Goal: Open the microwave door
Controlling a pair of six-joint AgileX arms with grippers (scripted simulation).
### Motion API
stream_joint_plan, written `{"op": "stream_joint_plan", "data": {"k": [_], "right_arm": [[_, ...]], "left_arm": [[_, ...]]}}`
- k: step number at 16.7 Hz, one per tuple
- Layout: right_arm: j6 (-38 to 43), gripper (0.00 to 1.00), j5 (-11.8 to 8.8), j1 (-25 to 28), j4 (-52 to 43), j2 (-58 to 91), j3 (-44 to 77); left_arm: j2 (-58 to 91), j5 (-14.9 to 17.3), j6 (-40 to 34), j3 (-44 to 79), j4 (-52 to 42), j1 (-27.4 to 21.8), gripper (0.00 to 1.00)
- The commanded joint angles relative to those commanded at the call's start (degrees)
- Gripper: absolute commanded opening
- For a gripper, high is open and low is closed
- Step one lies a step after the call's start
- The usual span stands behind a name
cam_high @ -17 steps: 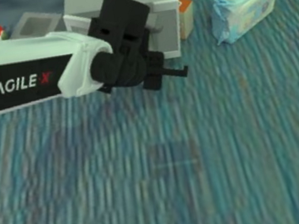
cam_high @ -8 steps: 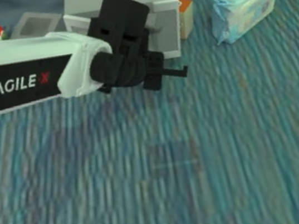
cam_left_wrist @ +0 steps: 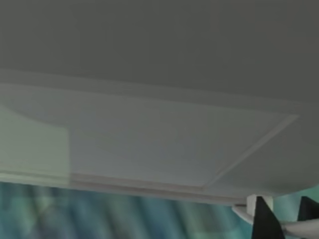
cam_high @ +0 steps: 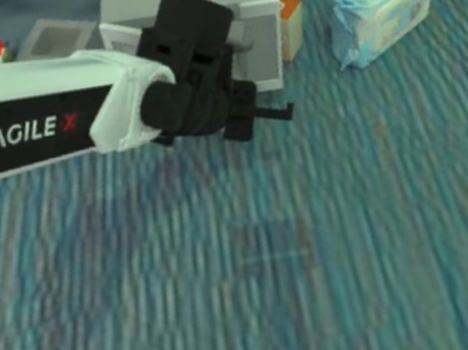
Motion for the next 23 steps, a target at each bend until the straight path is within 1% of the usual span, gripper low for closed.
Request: {"op": "stream_joint_plan", "data": {"k": [3,5,12,23], "right_arm": [[0.0,1.0,0.0,0.0,0.0,0.0,0.0],[0.0,1.0,0.0,0.0,0.0,0.0,0.0],[0.0,1.0,0.0,0.0,0.0,0.0,0.0],[0.0,1.0,0.0,0.0,0.0,0.0,0.0]], "left_arm": [[0.0,0.0,0.0,0.0,0.0,0.0,0.0],[0.02,0.54,-0.19,0.1,0.0,-0.41,0.0],[-2.03,2.96,3.45,-2.94,1.26,1.06,0.0],[-2.06,3.03,3.57,-3.04,1.28,1.1,0.0]]}}
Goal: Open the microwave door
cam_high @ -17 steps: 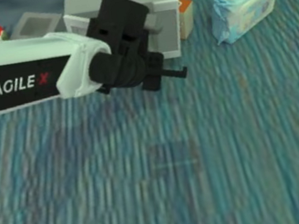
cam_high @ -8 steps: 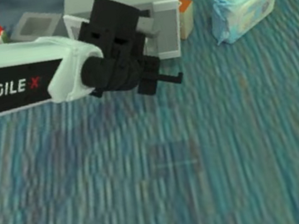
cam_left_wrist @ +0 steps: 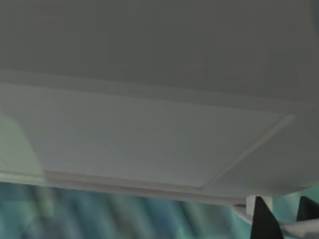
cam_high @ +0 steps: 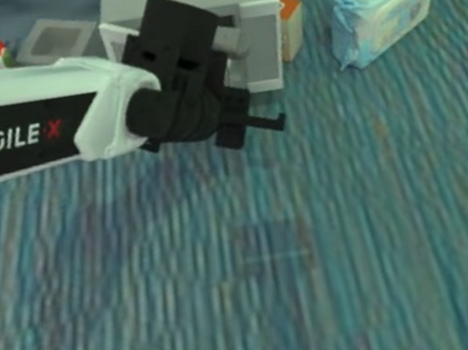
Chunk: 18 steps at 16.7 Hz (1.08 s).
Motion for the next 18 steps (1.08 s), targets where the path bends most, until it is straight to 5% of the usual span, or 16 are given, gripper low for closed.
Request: {"op": "stream_joint_plan", "data": {"k": [18], "right_arm": [[0.0,1.0,0.0,0.0,0.0,0.0,0.0]], "left_arm": [[-0.47,1.21,0.86,-0.73,0.17,0.01,0.0]]}}
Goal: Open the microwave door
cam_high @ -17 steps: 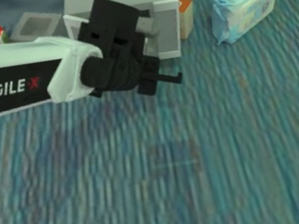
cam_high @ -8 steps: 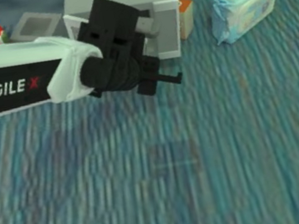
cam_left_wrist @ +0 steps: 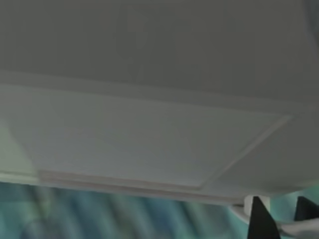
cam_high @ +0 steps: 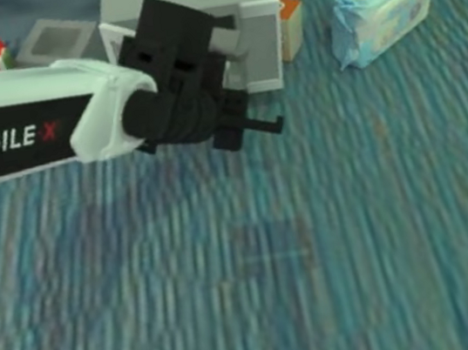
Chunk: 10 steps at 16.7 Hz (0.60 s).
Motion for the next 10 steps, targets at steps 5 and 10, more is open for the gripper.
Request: {"op": "stream_joint_plan", "data": {"k": [5,10], "right_arm": [[0.0,1.0,0.0,0.0,0.0,0.0,0.0],[0.0,1.0,0.0,0.0,0.0,0.0,0.0]], "left_arm": [[-1.46,1.95,2.77,-1.95,0.76,1.23,0.0],[-1.54,2.11,3.0,-2.12,0.79,1.31,0.0]]}}
